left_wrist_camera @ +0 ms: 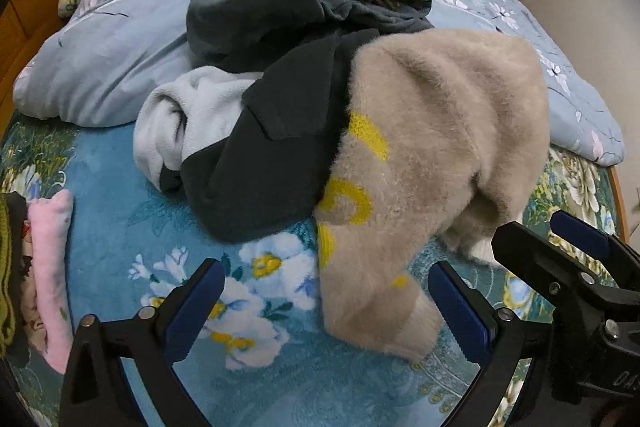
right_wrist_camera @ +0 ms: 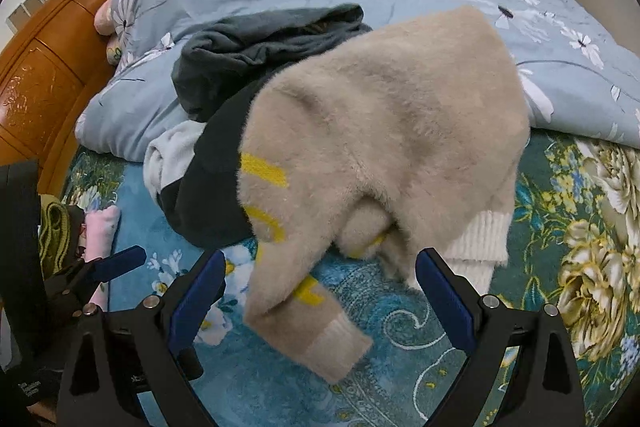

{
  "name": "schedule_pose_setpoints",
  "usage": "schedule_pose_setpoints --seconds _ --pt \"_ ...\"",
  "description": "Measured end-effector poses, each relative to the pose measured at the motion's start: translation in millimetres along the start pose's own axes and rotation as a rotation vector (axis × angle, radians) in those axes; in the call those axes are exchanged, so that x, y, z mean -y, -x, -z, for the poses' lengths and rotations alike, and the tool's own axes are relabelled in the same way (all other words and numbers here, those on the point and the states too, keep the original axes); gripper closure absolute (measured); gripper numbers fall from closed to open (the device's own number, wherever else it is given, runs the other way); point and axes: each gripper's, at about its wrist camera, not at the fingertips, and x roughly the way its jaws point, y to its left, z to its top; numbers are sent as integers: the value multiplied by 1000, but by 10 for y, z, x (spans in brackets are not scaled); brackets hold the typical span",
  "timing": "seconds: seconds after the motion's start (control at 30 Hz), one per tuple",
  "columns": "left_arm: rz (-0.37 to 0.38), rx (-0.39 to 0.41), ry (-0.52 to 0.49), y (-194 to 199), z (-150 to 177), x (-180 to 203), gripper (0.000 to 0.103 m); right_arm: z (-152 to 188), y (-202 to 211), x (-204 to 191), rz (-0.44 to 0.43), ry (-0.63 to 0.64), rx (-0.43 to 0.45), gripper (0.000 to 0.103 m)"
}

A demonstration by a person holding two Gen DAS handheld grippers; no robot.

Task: Fold clothes
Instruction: 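Grasp the beige fuzzy sweater from the clothes pile with both grippers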

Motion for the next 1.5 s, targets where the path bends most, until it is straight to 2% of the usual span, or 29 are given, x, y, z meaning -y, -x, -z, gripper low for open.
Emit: schedule_pose_setpoints --seconds 0.37,0.53,0.7,0.83,0.9,1.0,1.07,1.1,1.13,1.17,1.2,1.23,1.33,1.5 --pt "-92 27 -50 -288 -100 -22 0 -47 -304 -7 -11 4 -48 7" --pt "-54 15 -46 -357 -139 -18 0 -46 -392 2 -34 -4 -59 7" --pt "-61 16 -38 -376 -259 -82 0 -59 -326 104 -73 -45 -36 7" --pt "16 26 -50 -275 -547 -78 0 -64 -12 452 -18 -121 66 4" --pt "22 25 -80 -260 -739 8 0 -40 50 602 9 -151 68 0" --pt "50 45 -72 -259 -1028 101 1 34 108 740 43 -170 45 0" --pt "98 14 -29 -313 -1208 134 7 99 154 791 57 -175 27 0" --pt "115 -10 -15 -338 -1266 161 17 149 190 805 61 -180 20 0" --pt "120 -36 -5 -359 -1302 194 37 201 227 816 65 -186 12 0" --pt "125 -62 4 -379 -1338 226 52 252 263 828 69 -193 5 0" --pt "127 -73 7 -353 -1355 262 79 301 300 843 73 -203 -1 0" --pt "127 -68 3 -280 -1352 303 93 353 335 861 77 -214 -7 0" --pt "167 -28 20 63 -1317 356 95 433 412 911 81 -264 -17 0" --pt "320 156 121 1206 -1314 198 96 518 725 967 92 -323 -3 0"
